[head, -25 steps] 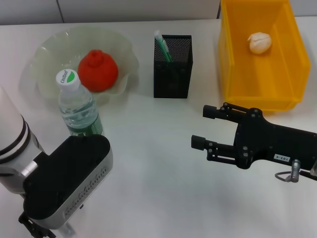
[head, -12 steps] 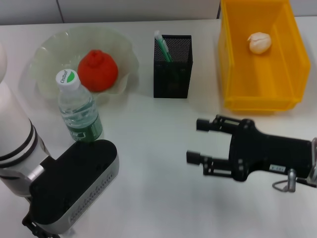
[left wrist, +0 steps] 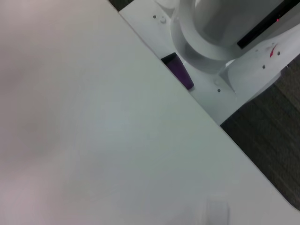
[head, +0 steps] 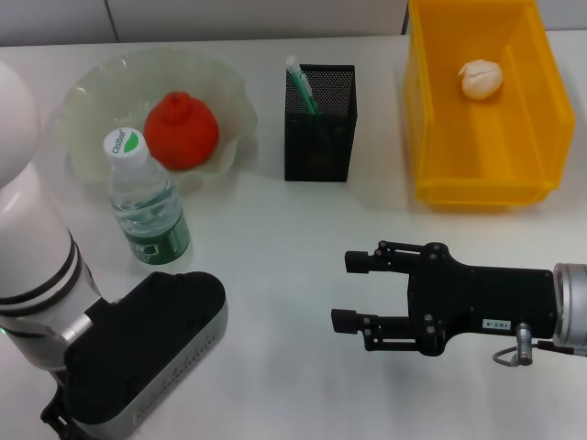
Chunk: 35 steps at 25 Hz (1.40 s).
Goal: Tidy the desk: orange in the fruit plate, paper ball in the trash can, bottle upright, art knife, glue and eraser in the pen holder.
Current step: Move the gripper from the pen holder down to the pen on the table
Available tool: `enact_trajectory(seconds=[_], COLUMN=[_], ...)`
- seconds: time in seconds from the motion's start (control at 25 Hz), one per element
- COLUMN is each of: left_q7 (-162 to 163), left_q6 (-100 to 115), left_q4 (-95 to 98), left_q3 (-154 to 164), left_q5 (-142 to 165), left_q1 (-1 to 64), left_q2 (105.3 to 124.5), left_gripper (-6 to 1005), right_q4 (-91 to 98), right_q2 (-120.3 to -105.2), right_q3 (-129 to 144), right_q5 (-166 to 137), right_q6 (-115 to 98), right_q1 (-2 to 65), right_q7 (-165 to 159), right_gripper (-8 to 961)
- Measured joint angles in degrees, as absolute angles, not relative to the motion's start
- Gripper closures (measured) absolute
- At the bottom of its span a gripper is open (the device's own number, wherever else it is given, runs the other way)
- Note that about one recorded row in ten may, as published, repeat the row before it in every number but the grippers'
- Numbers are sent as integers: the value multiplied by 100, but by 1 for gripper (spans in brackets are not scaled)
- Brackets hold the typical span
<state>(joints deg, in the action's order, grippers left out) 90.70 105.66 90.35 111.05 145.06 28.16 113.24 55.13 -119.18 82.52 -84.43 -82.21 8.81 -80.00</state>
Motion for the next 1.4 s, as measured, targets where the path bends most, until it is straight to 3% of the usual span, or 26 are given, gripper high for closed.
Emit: enact_trajectory(seconds=[1.2,1.4], left_q7=[9054,8991], left_q6=[10461,10571], left_q4=[8803,8797], left_q3=[11151,11154], left_q5=[14786,14769], left_q1=[2894,2897], left_q2=[11413,11419], left_gripper=[442,493], right_q4=[5502,5502], right_q2=[-11918,-11916], right_q3=[8244,8244], right_q5=[-8492,-8516], right_q6=[-8209,-8210], right_q1=[897,906], right_q7=[-8107,-8179], right_gripper=[208,207])
